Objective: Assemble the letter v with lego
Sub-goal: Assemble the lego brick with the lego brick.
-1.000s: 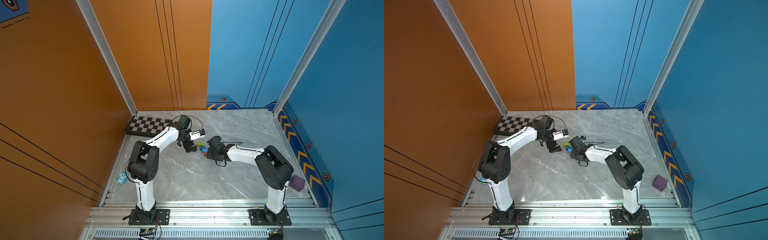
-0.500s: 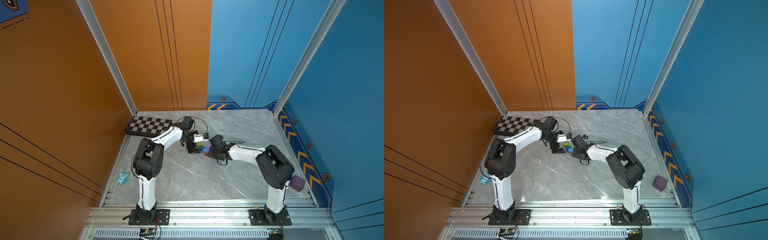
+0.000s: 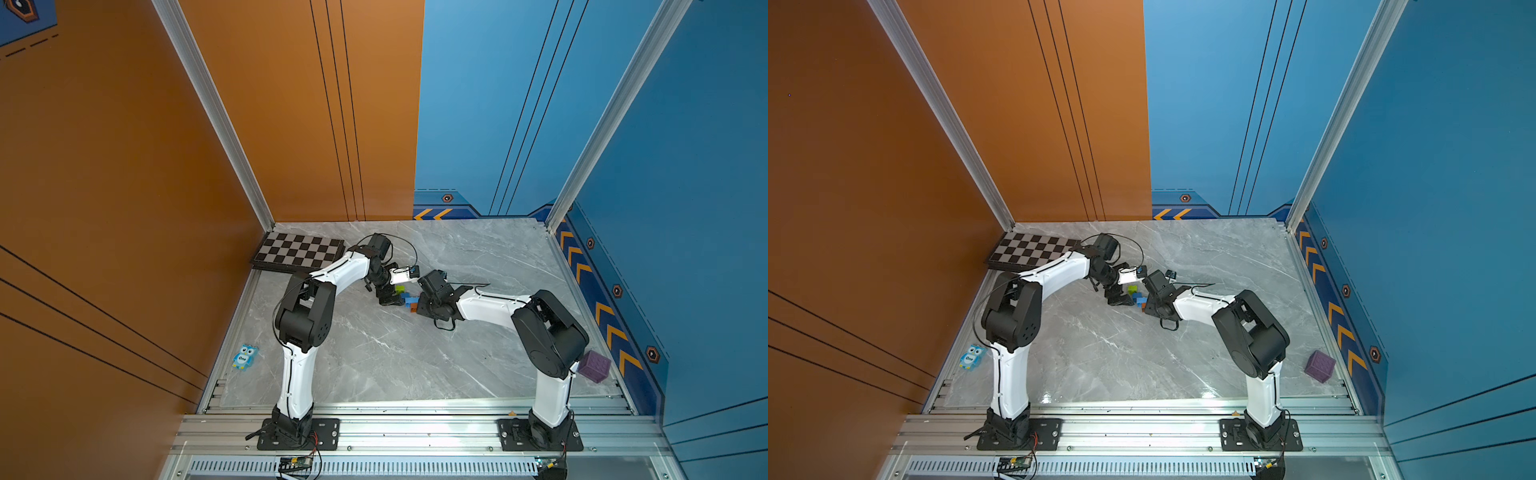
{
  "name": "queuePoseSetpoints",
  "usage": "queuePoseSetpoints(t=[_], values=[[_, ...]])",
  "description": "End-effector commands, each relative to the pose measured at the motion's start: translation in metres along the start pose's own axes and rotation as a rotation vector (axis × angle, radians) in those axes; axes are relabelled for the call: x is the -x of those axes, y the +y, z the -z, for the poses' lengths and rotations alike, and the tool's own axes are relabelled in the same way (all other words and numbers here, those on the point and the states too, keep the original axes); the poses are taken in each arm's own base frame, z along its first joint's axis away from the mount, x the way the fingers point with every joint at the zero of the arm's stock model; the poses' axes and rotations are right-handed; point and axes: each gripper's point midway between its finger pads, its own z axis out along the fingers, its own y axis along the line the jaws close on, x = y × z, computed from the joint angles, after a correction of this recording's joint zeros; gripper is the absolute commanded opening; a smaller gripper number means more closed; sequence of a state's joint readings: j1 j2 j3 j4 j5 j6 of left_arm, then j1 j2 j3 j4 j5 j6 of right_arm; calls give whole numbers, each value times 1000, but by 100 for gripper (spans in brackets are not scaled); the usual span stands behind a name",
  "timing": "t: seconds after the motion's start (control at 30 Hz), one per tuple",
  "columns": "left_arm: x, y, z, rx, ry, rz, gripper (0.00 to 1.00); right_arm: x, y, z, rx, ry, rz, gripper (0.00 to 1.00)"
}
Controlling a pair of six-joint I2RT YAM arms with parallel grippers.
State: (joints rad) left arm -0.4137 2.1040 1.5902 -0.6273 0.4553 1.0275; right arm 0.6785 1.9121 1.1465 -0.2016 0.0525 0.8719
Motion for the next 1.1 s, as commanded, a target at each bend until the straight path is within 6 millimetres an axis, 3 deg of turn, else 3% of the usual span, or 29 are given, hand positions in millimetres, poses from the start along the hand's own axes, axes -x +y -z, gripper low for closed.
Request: queuePoseSetpoints(t=[0.0,0.17,0.27,1.07], values=[[6,-1,-5,-15,3,-7,91,-6,-4,3,-18,25,-9,10],[6,2,-8,-7,17,-11,88,-7,-4,3,-17,25,-9,10],[6,4,-10,-3,25,-7,77,-6,-3,3,-15,24,-10,10],[-8,8,-14,18,84,13,74,-6,-2,-1,-22,18,-30,10]])
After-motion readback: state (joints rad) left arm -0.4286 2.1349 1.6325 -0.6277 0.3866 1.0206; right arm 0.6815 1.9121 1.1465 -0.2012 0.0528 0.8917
